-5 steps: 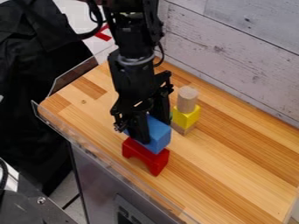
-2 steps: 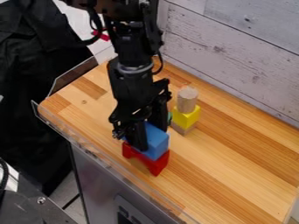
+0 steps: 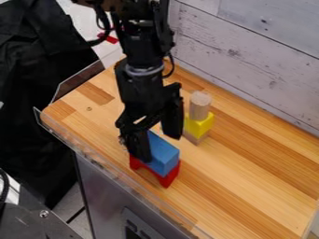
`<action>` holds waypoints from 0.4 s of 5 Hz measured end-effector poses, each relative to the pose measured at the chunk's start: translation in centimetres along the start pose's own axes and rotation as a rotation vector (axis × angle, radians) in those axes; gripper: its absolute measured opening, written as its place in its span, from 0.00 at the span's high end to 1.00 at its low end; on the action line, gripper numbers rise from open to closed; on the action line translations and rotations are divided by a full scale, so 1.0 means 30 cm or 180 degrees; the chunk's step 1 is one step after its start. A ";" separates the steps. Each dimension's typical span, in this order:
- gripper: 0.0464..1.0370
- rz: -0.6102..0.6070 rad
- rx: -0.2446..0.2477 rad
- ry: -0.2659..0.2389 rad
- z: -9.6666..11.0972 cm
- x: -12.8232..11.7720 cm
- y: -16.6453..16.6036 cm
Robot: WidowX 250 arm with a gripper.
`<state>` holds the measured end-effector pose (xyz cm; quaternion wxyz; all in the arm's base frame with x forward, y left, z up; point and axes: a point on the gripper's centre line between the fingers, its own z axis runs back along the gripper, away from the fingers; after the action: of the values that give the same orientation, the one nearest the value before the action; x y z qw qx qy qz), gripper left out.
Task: Move the blue rectangle to the top of the red arch
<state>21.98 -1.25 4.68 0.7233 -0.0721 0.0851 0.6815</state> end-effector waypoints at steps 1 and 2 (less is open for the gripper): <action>0.04 0.0006 -0.0174 -0.0073 0.065 0.025 -0.033; 0.04 -0.0087 -0.0353 -0.0329 0.186 0.058 -0.072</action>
<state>24.39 1.55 9.71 0.7308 -0.0778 0.0088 0.6780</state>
